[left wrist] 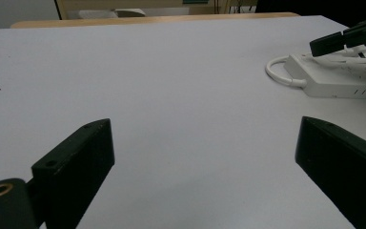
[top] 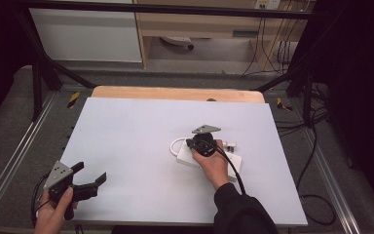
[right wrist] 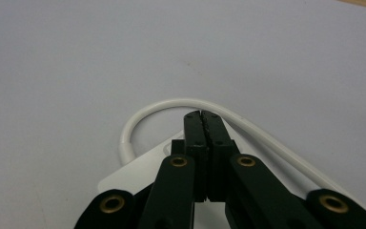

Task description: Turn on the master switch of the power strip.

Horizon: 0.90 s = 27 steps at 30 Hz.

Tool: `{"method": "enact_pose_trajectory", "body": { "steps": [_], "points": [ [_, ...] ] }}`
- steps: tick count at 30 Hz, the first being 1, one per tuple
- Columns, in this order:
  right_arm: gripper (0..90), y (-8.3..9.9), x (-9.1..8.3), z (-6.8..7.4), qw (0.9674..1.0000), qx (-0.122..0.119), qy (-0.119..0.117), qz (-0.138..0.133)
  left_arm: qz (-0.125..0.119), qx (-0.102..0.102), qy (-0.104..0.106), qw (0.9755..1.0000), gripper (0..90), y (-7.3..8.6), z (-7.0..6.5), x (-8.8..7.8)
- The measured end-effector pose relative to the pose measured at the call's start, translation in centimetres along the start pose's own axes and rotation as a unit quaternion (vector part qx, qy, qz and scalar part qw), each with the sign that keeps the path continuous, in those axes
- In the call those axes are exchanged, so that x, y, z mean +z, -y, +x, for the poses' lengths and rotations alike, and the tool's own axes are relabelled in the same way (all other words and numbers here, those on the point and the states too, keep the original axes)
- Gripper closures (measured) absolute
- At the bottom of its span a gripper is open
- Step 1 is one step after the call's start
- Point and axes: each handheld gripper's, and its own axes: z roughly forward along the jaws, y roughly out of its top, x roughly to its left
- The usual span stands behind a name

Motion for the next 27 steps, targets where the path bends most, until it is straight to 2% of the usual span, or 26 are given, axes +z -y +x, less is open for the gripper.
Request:
{"method": "enact_pose_trajectory", "body": {
  "steps": [3, 15, 27],
  "points": [
    [90.0, -0.41, 0.25, 0.1, 0.9999, -0.01, 0.004, 0.003, 0.0, -0.001, 0.0, 1.0, 5.8, 0.01, 0.02, 0.0],
    [90.0, -0.47, 0.88, 0.06, 0.9995, -0.02, 0.013, 0.021, 0.0, -0.002, 0.001, 1.0, 5.9, 0.01, 0.06, 0.0],
    [90.0, -0.45, 0.96, 0.19, 0.9992, -0.03, 0.018, 0.021, 0.0, -0.002, 0.0, 1.0, 5.9, 0.01, 0.05, 0.0]
  ]
}}
